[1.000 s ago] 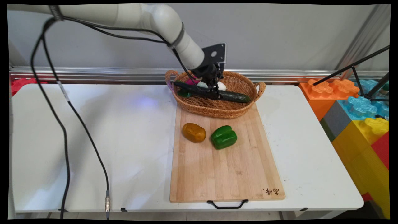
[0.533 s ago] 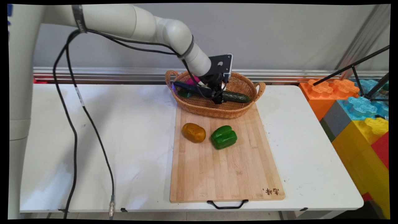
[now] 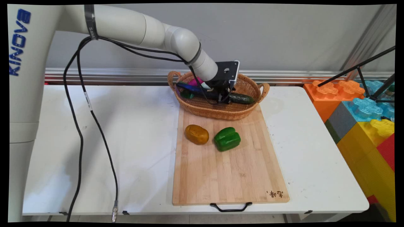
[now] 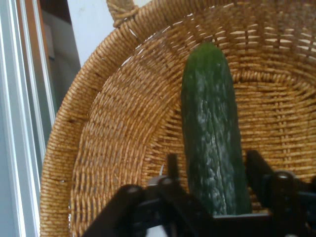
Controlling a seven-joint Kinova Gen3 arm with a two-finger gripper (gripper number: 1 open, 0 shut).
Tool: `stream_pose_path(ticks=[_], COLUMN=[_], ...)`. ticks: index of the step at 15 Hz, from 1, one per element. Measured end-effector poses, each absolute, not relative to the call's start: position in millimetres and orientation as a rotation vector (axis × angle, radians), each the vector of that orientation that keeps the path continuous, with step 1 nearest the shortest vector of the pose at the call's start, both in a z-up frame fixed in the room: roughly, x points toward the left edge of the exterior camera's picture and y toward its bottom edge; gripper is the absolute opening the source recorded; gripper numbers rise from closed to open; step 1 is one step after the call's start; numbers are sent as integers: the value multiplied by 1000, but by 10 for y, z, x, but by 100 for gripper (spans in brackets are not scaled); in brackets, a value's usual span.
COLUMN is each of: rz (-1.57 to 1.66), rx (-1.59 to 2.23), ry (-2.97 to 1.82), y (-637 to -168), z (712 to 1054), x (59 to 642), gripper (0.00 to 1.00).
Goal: Pick up the cucumber from the vegetable basket, then place the picked object on the cutting board
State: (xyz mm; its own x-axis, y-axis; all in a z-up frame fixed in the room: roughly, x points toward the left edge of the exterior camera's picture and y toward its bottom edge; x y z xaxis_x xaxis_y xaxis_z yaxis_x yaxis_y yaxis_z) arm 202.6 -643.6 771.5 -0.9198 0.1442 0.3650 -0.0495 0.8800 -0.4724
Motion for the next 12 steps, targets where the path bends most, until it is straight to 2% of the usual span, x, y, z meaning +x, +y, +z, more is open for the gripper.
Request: stream_pose_path(ticks=[7,12], rz=[685,712], rx=[-105,-108], ry=[-2671,-2644], y=[-6392,-6235], z=[7707,8039], x=[2083,2077], gripper=[0,0])
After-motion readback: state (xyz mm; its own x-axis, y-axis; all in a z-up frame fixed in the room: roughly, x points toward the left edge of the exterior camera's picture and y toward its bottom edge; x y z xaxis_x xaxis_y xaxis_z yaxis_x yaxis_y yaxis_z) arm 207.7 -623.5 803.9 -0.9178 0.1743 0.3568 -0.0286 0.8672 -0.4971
